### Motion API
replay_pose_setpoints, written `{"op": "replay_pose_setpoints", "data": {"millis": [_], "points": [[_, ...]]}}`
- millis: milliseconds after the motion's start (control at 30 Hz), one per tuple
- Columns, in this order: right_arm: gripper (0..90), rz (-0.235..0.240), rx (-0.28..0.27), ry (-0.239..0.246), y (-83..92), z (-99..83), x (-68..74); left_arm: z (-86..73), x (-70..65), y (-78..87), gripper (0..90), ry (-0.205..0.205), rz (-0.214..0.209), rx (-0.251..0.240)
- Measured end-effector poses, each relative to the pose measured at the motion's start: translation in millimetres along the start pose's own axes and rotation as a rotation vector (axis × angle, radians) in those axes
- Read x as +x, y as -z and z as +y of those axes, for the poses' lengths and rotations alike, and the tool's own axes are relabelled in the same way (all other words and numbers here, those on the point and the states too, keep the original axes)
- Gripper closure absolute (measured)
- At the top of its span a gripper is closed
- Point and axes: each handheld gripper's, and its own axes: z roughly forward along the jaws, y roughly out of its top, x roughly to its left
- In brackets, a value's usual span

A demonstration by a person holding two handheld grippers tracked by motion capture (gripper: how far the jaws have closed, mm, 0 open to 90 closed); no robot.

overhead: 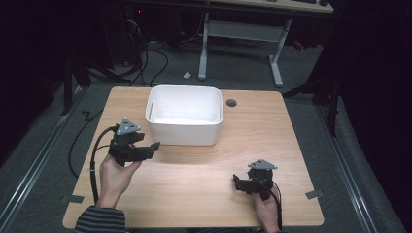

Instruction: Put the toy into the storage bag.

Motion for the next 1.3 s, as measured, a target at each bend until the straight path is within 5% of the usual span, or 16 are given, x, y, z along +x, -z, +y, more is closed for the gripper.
{"op": "replay_pose_setpoints", "data": {"millis": [1300], "points": [[9.1, 0.001, 0.000, 0.001, 0.2, -0.2, 0.5, -71.3, 3.9, -40.5, 34.5, 0.052, 0.042, 0.075]]}}
